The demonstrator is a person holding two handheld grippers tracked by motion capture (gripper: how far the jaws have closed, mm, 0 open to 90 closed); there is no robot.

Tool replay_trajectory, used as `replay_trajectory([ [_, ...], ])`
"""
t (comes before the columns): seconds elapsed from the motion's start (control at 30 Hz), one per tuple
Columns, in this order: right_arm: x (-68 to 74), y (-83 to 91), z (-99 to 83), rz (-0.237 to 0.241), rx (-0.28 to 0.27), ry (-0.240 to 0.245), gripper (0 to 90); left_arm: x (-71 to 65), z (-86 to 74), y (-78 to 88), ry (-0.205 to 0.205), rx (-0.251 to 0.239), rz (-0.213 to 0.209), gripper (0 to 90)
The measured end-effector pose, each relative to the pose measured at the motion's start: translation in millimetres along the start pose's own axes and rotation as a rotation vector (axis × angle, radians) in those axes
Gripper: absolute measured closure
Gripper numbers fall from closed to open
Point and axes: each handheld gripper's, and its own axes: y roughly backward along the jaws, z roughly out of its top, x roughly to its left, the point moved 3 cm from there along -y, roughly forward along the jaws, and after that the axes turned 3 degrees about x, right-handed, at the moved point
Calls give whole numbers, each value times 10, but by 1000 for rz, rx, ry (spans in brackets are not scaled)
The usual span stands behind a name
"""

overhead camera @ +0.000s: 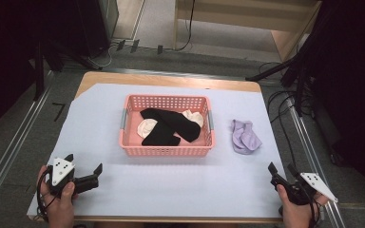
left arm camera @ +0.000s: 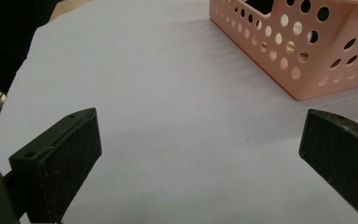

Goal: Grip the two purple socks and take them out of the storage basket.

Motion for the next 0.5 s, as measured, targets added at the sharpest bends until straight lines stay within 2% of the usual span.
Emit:
replay_trajectory([
  [0.07,-29,27,-7,-18,-1,23,232,2,0,-1,2,-1,-1,0],
  [0.1,-26,35,-14,-14,-4,11,232,2,0,-2,5,-2,-1,0],
  [0.23,-12,56,-29,-13,-12,11,231,3,0,-2,7,-4,-4,0],
  [0.27,-13,48,-30,-11,-25,50,220,2,0,-1,8,-6,-6,0],
  [0.33,-3,53,-35,-7,-31,61,216,6,-1,7,3,-8,-6,0],
  [0.5,-10,64,-39,9,-33,42,216,5,-1,8,1,-7,-4,0],
])
